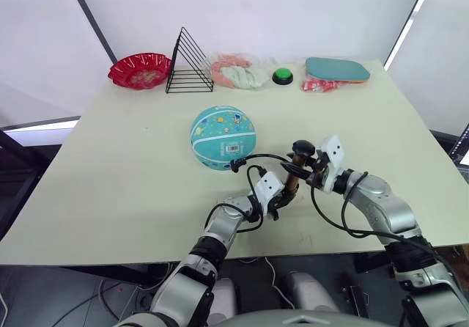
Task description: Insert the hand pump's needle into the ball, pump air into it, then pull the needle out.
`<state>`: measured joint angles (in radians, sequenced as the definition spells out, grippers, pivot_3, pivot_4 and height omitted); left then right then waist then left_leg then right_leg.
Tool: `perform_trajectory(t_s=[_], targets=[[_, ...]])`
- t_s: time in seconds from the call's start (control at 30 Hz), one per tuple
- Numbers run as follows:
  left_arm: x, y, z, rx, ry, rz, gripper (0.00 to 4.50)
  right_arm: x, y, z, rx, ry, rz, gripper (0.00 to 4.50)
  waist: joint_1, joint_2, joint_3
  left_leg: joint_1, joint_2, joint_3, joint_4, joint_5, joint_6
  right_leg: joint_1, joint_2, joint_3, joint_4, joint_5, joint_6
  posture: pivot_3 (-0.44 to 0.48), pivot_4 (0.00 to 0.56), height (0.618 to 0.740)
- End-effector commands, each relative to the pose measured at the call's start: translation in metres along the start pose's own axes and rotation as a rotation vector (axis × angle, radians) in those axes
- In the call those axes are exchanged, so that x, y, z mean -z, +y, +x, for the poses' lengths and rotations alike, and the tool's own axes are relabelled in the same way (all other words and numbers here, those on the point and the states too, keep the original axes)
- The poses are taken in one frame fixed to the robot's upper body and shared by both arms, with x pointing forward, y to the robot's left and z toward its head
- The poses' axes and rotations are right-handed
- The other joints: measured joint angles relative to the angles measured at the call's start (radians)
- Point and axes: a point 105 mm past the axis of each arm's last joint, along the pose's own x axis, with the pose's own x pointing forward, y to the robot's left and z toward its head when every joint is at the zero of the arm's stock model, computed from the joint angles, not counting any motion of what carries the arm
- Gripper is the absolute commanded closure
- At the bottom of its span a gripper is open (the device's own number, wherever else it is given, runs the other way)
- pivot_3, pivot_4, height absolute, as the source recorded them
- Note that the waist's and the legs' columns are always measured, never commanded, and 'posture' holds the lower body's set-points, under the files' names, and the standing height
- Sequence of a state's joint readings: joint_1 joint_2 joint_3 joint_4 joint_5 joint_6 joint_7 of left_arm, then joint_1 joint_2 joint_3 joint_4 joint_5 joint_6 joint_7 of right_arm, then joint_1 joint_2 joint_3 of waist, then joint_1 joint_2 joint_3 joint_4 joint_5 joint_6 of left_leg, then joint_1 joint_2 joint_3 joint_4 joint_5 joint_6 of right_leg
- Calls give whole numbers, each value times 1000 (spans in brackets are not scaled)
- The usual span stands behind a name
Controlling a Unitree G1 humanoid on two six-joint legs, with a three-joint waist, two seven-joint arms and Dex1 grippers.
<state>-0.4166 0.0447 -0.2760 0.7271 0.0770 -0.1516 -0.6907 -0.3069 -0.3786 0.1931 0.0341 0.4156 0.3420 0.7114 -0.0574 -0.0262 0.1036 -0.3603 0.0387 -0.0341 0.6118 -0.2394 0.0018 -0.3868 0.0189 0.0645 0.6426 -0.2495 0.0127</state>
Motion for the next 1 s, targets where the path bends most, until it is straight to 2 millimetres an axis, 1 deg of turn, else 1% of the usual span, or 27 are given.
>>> perform_trajectory(t_s=[0.03,0.1,0.17,0.23,0.3,0.37,0.43,0.57,0.67,0.7,0.77,0.83,0.87,0.97,1.0], targets=[[30,-9,-8,19,92,-80,3450,42,-10,-16,63,181,70,3441,1,1,2,0,0,0,0,0,0,0,0,0,0,0,0,0,150,740],[30,-10,-8,19,93,-80,3450,21,-12,-16,62,130,41,3441,2,3,5,-1,-1,0,0,0,-1,-1,0,0,0,-1,1,0,150,740],[30,-10,-7,21,92,-79,3450,-15,-13,-19,62,47,-2,3441,6,4,11,-2,-1,0,0,-1,-1,-2,-1,0,0,-1,2,0,150,740],[29,-10,-6,22,92,-79,3450,-54,-10,-25,50,-27,-54,3441,14,7,18,-4,-2,1,1,-1,-2,-4,-2,1,0,1,6,0,150,740],[30,-10,-6,22,93,-80,3450,-80,-6,-32,42,-66,-88,3441,21,10,21,-14,-2,0,3,-1,-2,-12,-2,1,0,1,7,0,150,740],[30,-10,-7,23,93,-82,3450,-94,-2,-38,36,-73,-108,3441,26,11,23,-23,-2,0,5,-1,-2,-20,-2,1,0,2,8,0,150,740],[30,-10,-6,25,92,-83,3451,-114,1,-44,27,-100,-115,3441,27,10,26,-24,-3,0,5,-1,-2,-20,-3,1,0,2,8,0,150,740],[29,-11,-5,29,91,-83,3451,-141,7,-53,15,-143,-112,3441,27,11,34,-24,-3,0,6,-1,-2,-20,-3,1,0,2,9,0,150,740],[29,-11,-4,34,90,-84,3451,-172,10,-63,15,-188,-132,3441,27,12,39,-24,-3,1,7,-1,-2,-20,-3,1,0,3,10,0,150,740],[29,-12,-4,35,90,-84,3451,-179,10,-66,17,-198,-133,3441,27,12,39,-24,-3,1,7,-1,-2,-20,-3,1,0,3,10,0,150,740],[29,-12,-4,36,89,-84,3451,-185,11,-68,19,-207,-128,3441,27,11,39,-24,-3,0,7,-1,-2,-20,-3,1,0,3,10,0,150,740],[29,-12,-4,36,88,-86,3451,-186,12,-69,16,-213,-120,3441,27,11,40,-24,-3,0,7,-1,-2,-20,-3,1,0,3,10,0,150,740],[29,-13,-4,37,87,-86,3451,-183,10,-68,18,-212,-108,3441,27,11,40,-24,-3,0,7,-1,-2,-20,-3,1,0,3,10,0,150,740],[29,-13,-4,39,87,-85,3451,-160,6,-62,24,-166,-83,3441,27,11,40,-24,-3,1,7,-1,-2,-20,-3,2,0,3,10,0,150,740],[28,-14,-4,40,86,-83,3451,-148,4,-57,25,-141,-72,3441,26,11,39,-24,-3,1,7,-1,-2,-20,-3,2,0,3,10,0,150,740]])
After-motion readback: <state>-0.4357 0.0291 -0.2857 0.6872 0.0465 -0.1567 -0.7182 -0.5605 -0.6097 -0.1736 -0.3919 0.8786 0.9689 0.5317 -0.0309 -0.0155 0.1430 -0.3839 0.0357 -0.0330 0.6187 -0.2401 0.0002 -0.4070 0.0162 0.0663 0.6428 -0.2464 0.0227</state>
